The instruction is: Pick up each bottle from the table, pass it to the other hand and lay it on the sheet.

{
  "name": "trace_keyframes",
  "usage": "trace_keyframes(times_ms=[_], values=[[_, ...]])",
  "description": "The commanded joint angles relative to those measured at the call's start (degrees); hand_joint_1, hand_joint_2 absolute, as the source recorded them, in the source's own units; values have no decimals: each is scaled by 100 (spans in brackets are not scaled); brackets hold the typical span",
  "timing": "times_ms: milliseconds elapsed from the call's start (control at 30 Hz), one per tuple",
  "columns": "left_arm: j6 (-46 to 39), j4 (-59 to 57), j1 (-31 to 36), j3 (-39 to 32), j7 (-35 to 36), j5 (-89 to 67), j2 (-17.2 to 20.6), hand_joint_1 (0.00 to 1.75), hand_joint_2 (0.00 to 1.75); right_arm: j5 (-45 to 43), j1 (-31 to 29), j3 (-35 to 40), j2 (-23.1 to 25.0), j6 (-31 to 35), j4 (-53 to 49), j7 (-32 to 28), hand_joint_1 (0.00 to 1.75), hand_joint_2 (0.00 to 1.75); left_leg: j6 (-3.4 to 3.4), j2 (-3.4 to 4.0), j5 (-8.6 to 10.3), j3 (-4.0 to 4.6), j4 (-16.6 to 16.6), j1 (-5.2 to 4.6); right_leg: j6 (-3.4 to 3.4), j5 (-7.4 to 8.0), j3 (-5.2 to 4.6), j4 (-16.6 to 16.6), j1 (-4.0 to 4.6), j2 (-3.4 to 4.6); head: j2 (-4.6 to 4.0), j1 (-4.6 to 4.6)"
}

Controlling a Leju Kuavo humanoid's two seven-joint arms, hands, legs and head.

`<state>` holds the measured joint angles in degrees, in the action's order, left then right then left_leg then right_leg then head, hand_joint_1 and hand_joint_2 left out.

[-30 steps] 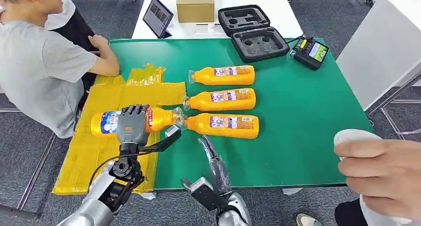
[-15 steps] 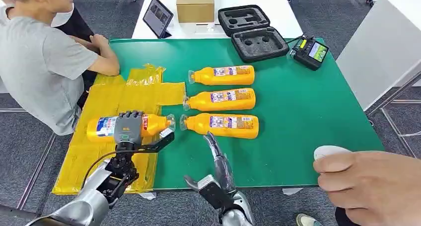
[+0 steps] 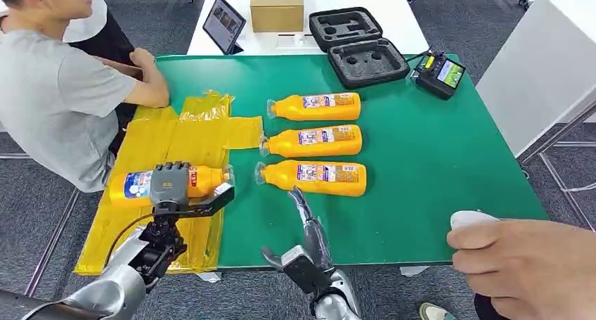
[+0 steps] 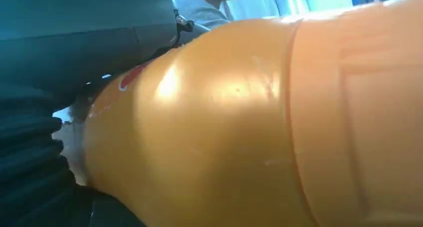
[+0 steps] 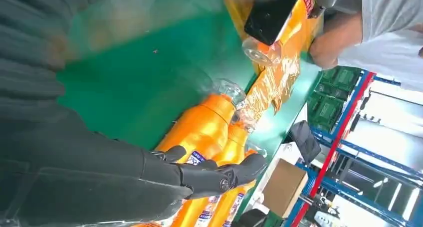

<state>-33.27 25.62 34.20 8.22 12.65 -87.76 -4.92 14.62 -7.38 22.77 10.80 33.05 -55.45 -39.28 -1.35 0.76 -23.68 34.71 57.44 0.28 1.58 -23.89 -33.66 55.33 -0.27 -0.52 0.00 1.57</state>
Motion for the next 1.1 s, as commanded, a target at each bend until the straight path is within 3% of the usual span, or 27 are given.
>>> trace_keyframes(times_ms=[33,467,633,667,700,733,767,800,833,867,900,933,1000,1067,1100], values=[[28,-478,205,-252,-57,-39,79,175,175,-66,-181,-150,-47,-32,331,-63,0,175,5,0,-5,-17,-5,0,-2,-4,15,-4,-1,7,0,0],[80,-506,209,-236,-74,-60,65,175,175,-66,-177,-148,-53,-33,321,-65,0,175,7,-1,-8,-24,-4,2,-4,-7,21,-4,0,8,0,0],[210,-531,159,-403,-451,181,-54,173,175,-68,-222,-172,-70,-39,373,-50,0,175,4,-2,-5,-17,-4,0,-2,-4,15,-3,-1,4,0,0],[202,-534,143,-406,-482,194,-71,141,175,-71,-231,-180,-71,-41,385,-50,0,175,3,-3,-4,-17,-4,0,-2,-4,15,-3,-1,3,0,0],[228,-543,129,-464,-556,280,-89,79,175,-84,-233,-197,-68,-47,400,-53,0,175,5,-6,-6,-22,-4,-2,-2,-7,20,-2,-3,2,0,0],[248,-553,127,-448,-562,262,-76,70,175,-89,-232,-204,-68,-53,404,-55,0,175,4,-3,-5,-20,-5,0,-1,-4,19,-5,-1,3,0,0],[340,-584,138,-445,-571,260,-63,93,175,-96,-235,-213,-67,-64,416,-59,0,175,3,-2,-4,-18,-4,-2,-1,-4,17,-3,-3,3,0,0],[380,-594,133,-469,-567,284,-44,105,175,-100,-232,-220,-65,-66,427,-63,0,175,5,-3,-7,-27,-5,-2,-2,-6,25,-3,-3,5,0,0],[438,-586,141,-470,-584,291,-40,136,175,-110,-237,-229,-57,-80,449,-68,0,175,4,-4,-4,-20,-4,0,-1,-4,20,-4,-2,2,0,0],[625,-590,137,-517,-569,341,-16,89,175,-126,-263,-237,-42,-118,501,-72,0,175,3,-2,-3,-19,-5,-2,-1,-3,18,-3,-3,2,0,0],[673,-519,96,-563,-645,406,24,75,175,-135,-317,-256,-21,-107,569,-72,0,175,5,-3,-5,-28,-7,-1,-2,-5,27,-6,-3,6,0,0],[686,-513,88,-571,-676,421,36,40,175,-133,-331,-258,-16,-104,584,-72,0,175,4,4,-4,-22,-6,-1,-1,-2,20,-4,-3,8,0,0],[748,-505,63,-598,-751,469,30,38,175,-130,-356,-258,-17,-89,625,-72,0,175,5,6,-5,-31,-8,-3,-2,-3,28,-4,-6,13,0,0],[844,-499,52,-637,-836,535,13,9,175,-126,-381,-250,-23,-81,651,-72,0,175,4,1,-3,-31,-7,-2,-2,-1,32,-4,-5,6,0,0],[874,-483,43,-667,-886,582,11,12,175,-129,-388,-247,-23,-75,658,-72,0,175,6,0,-3,-37,-10,-1,-3,-1,37,-7,-5,7,0,0]])
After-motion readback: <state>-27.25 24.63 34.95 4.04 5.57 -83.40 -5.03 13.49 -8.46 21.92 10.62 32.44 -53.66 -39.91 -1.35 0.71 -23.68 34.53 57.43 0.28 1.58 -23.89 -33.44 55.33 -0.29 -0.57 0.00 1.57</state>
